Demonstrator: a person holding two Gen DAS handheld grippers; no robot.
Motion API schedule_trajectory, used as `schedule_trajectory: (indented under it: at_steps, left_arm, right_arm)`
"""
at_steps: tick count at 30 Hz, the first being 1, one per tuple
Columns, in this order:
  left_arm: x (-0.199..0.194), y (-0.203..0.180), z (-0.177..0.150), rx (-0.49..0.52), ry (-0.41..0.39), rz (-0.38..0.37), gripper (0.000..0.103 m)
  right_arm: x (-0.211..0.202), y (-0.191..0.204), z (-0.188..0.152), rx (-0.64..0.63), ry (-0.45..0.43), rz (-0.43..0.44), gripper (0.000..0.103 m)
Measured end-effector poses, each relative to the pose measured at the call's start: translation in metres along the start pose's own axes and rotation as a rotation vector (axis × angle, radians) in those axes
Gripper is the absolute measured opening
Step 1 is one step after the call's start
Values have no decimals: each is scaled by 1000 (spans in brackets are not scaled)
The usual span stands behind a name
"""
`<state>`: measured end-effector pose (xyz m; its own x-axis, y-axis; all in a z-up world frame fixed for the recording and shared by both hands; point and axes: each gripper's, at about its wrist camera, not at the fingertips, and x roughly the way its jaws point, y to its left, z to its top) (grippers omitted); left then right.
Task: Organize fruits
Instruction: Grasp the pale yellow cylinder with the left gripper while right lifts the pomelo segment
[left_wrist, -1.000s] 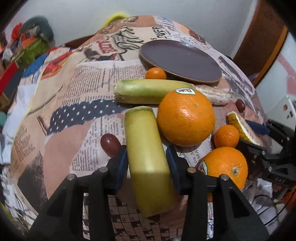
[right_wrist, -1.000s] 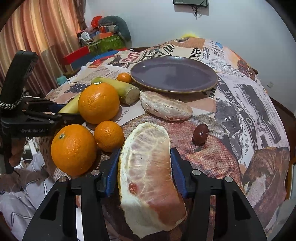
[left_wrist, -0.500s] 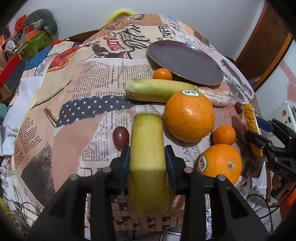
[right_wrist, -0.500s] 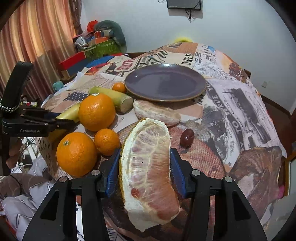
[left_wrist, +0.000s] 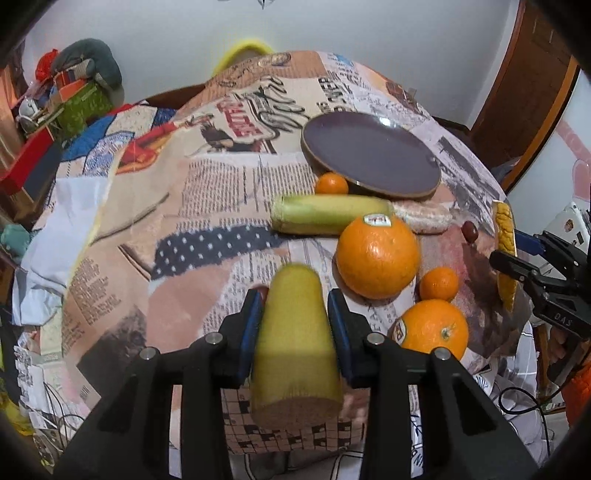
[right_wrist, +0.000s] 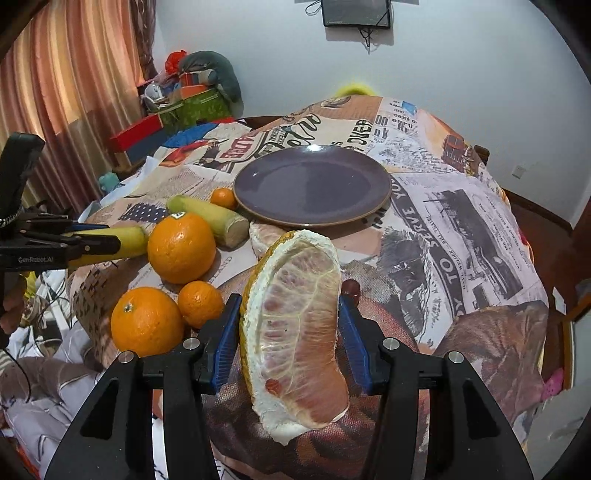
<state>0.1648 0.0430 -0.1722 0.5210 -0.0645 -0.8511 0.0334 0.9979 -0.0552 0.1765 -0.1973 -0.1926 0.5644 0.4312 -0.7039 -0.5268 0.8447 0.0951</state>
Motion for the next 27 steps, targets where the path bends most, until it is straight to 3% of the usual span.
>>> schedule_trajectory:
  at_steps: [12,19,23,27]
  left_arm:
    - [-4,-6,20,41,-23,1,36]
    - [-1,0,-5,31,43,-19,34]
    - [19,5,-25,5,129,-33,30]
    - [20,3,-28,9,111,-21,31]
  right_arm:
    - [-6,-3,10,-11,-23,-13,48]
    - [-4,-1,9,-20,-15,-13,48]
    - [-2,2,9,-24,-15,-6,48]
    - [-2,5,8,-26,-14,2,48]
